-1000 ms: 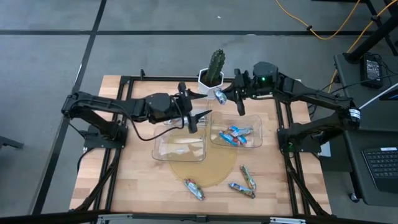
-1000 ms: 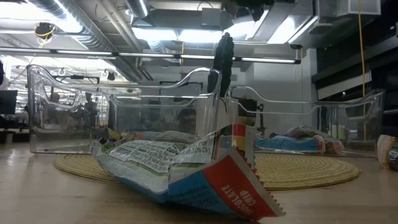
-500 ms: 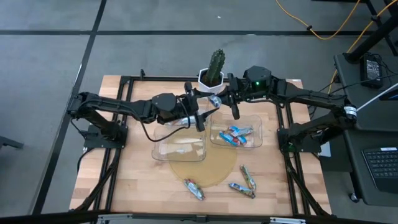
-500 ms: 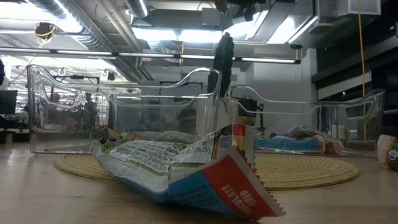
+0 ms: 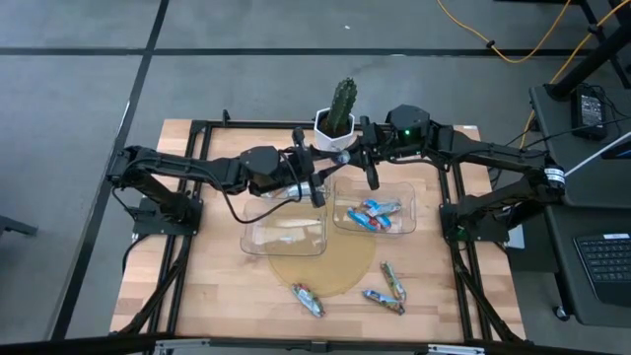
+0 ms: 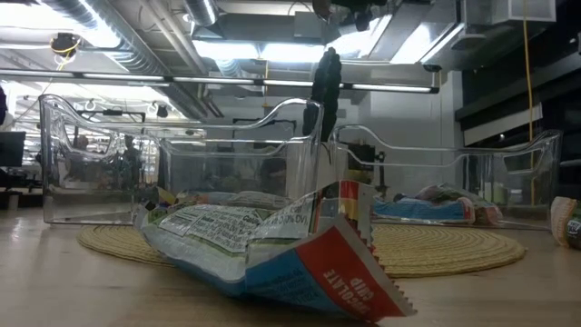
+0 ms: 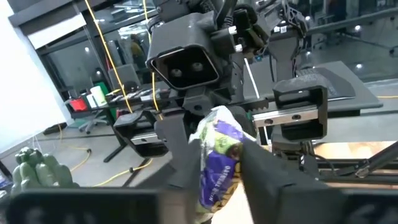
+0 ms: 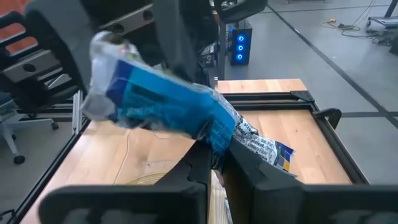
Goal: Pick and place Granola Bars by type
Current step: Put the top blue granola bar into the bottom bin
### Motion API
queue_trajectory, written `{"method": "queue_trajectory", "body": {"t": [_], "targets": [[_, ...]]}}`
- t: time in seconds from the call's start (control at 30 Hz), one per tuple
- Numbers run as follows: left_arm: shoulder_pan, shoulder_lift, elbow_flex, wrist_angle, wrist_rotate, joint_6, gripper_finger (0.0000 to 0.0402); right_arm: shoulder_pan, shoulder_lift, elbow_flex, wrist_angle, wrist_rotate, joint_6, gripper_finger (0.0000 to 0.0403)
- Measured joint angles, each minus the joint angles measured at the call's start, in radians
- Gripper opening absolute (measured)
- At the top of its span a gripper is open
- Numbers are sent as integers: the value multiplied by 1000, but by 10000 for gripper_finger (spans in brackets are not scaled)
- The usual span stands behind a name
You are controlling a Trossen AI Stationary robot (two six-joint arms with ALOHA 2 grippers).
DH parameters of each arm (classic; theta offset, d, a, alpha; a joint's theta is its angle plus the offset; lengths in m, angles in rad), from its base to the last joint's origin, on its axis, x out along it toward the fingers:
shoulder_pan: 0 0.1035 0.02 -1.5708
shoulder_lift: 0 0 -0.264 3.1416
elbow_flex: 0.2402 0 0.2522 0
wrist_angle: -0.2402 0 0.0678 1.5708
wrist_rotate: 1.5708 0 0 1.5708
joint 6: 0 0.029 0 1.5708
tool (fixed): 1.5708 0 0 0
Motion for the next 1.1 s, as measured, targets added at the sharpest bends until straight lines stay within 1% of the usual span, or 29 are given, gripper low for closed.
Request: {"method": "queue_trajectory", "body": {"t": [0.13,0.23,0.37,0.5,0.57,0.67,0.8,0.93,1.0,1.1], "targets": [[0,0,0,3,0,0,32,0,0,3,5,0,0,32],[0,-1,1,5,2,0,11,0,0,18,-8,0,-6,34],[0,-1,2,18,6,0,18,0,2,61,-66,1,-64,50],[0,-12,1,22,2,0,23,-2,0,152,-240,6,-140,90],[0,-29,0,14,-19,12,17,-5,-2,203,-363,43,-182,112],[-11,-59,0,9,-58,34,9,-9,-2,287,-537,126,-233,143],[-40,-107,0,-38,-90,42,14,-10,-12,362,-674,243,-246,167],[-91,-171,0,-143,-137,9,14,-10,-49,377,-718,328,-250,172],[-130,-201,0,-230,-169,-32,12,-10,-71,377,-741,355,-242,173],[-208,-256,0,-417,-232,-149,13,-10,-109,377,-811,378,-224,173]]}}
